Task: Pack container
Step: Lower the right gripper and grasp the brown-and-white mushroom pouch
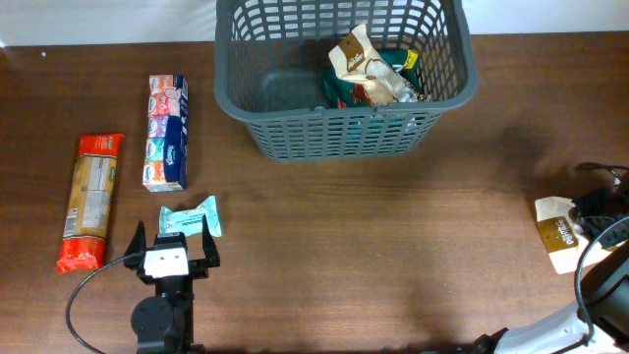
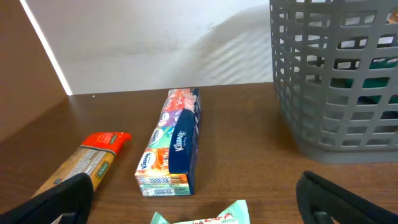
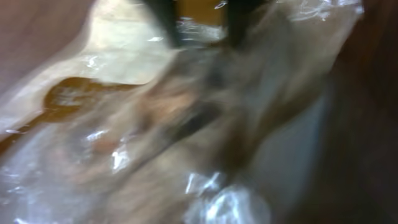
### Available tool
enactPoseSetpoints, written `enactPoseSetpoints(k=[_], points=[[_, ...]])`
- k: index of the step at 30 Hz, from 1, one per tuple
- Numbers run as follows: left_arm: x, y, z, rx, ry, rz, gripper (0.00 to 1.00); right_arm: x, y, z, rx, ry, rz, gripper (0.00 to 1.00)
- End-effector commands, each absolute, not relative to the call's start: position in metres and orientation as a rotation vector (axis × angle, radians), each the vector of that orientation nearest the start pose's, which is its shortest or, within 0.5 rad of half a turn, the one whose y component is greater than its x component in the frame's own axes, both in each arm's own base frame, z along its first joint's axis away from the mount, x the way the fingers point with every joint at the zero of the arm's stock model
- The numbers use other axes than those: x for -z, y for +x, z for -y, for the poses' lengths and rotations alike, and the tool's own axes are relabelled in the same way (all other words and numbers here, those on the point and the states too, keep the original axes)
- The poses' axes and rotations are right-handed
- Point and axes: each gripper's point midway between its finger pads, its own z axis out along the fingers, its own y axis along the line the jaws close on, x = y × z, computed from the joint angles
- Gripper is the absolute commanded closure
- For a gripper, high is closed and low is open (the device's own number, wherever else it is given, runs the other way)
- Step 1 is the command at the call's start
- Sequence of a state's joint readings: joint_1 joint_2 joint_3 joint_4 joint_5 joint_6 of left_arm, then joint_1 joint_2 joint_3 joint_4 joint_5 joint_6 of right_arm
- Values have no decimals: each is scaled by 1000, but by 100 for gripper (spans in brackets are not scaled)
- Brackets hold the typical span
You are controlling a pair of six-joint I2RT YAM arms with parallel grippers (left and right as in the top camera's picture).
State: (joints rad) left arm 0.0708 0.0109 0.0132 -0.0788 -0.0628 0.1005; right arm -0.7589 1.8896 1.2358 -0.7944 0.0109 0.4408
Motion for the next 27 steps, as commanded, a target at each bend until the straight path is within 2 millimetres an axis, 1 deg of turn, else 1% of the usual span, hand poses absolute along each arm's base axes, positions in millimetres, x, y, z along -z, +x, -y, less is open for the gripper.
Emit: enactPoseSetpoints(k=[1,2,3,10,14,18,20,24,27], points=[[-157,244,-28,-172,-28,-1649,1,22,240,222,-68,1739,-2654,21],[-157,244,-28,-172,-27,-1649,1,22,242,221,-88,1706,-2668,3],[-157,244,-28,-172,-27,-1649,1,22,243,220,-94,1690,-2676,1],[-157,244,-28,-172,-27,-1649,1,22,247,218,-93,1587,-2730,1],[-157,244,-28,-172,-27,-1649,1,16,258,217,-81,1516,-2752,1],[-157,244,-28,-172,-28,-1649,1,3,275,218,-21,1424,-2781,1],[-157,244,-28,-172,-28,-1649,1,-8,285,220,62,1369,-2800,1],[-157,244,-28,-172,-27,-1649,1,-29,297,229,266,1286,-2821,1],[-157,244,-28,-172,-27,-1649,1,-44,308,233,318,1249,-2806,1]])
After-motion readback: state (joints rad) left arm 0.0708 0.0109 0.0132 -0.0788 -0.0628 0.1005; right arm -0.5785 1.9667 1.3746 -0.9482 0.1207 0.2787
